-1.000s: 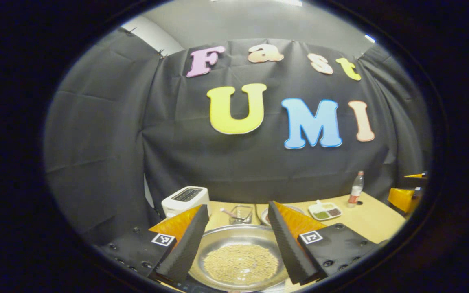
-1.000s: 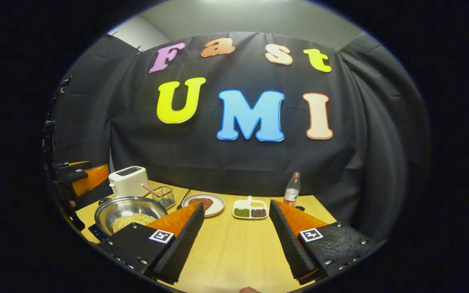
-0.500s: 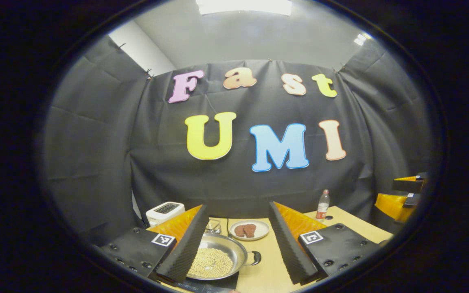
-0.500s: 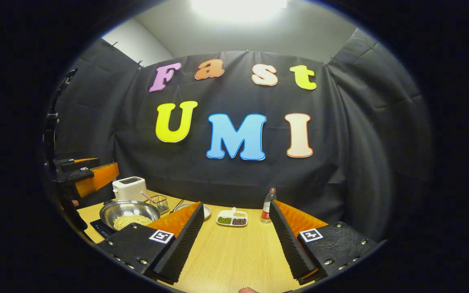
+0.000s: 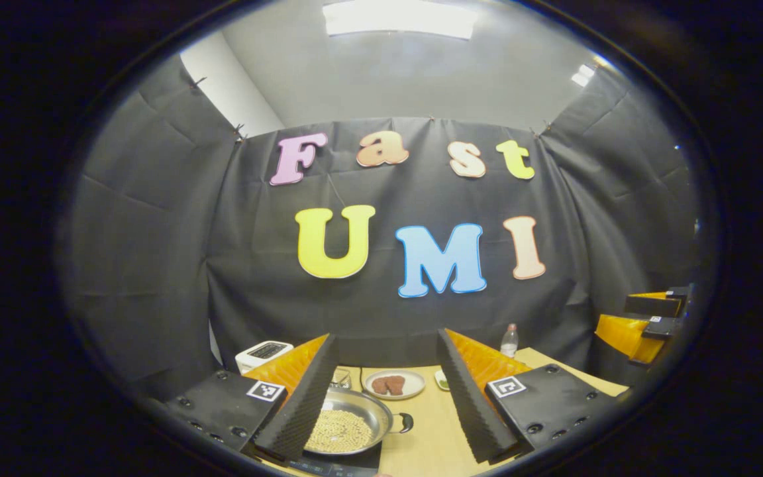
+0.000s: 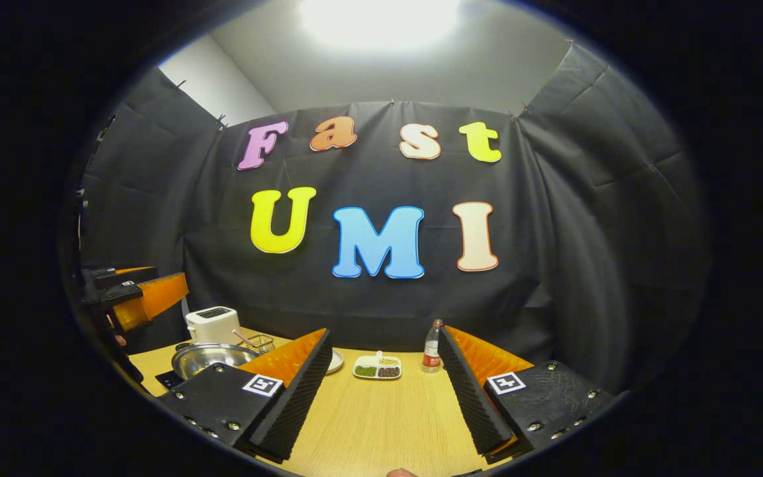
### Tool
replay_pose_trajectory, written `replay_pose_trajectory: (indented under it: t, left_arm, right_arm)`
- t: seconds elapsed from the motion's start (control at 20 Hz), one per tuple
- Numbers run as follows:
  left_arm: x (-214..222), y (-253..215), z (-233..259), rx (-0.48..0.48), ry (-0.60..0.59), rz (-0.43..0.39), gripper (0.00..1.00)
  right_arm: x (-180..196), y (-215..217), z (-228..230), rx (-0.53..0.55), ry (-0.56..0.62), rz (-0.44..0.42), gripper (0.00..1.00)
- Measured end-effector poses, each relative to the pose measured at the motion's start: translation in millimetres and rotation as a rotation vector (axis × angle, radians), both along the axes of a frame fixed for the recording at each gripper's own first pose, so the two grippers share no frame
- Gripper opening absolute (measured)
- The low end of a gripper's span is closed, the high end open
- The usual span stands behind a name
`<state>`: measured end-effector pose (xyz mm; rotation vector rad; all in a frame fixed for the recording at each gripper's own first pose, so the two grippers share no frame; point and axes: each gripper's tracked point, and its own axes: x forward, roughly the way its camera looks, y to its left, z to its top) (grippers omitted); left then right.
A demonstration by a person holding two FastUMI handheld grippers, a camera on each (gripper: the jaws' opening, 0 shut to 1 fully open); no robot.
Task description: First push the handle of the pot to place it horizontally, then grasp the pot with both hands and set it on the induction cooktop.
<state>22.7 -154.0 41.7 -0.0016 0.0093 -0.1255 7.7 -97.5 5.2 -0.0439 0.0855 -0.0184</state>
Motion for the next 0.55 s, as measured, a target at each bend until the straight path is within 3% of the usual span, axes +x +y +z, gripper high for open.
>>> replay_pose_trajectory:
  t: [0.05,0.3,0.35,0.55]
  left_arm:
    - [0,2,-1,-0.002,-0.003,-0.001,1.00]
    - [2,10,1,-0.011,-0.011,-0.009,1.00]
    - [2,13,0,-0.012,-0.010,-0.008,0.96]
    - [3,19,1,-0.002,-0.018,0.000,1.00]
  right_arm:
    - [1,2,1,-0.002,-0.003,-0.002,0.97]
    - [-2,13,-1,0.000,-0.008,-0.004,0.96]
    - [-1,14,0,0.001,-0.010,-0.004,0.96]
    - [-1,18,3,0.002,-0.015,-0.003,0.97]
